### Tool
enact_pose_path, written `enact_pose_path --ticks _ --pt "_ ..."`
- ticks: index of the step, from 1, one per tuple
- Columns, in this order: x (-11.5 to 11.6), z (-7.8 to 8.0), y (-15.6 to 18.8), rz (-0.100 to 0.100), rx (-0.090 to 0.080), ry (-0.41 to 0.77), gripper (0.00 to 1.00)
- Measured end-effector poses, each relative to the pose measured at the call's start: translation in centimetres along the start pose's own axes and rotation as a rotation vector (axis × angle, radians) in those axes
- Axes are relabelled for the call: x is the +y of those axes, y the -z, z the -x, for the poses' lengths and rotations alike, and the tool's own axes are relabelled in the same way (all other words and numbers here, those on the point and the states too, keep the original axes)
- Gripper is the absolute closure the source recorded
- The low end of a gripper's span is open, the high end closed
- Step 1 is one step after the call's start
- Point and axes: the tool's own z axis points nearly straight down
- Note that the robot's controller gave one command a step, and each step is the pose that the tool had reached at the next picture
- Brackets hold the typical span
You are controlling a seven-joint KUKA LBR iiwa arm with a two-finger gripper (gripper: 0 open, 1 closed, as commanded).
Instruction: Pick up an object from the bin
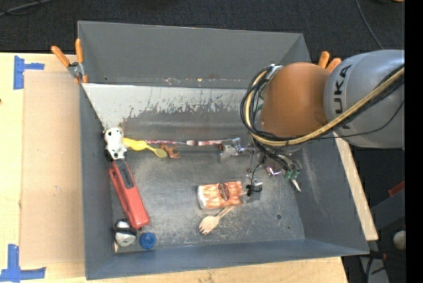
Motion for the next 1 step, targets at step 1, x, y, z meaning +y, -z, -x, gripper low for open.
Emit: enact_pose_path --ticks 1 --pt "0.25 -1.51 -3.1 -0.001 -0.005 0.117 1.0"
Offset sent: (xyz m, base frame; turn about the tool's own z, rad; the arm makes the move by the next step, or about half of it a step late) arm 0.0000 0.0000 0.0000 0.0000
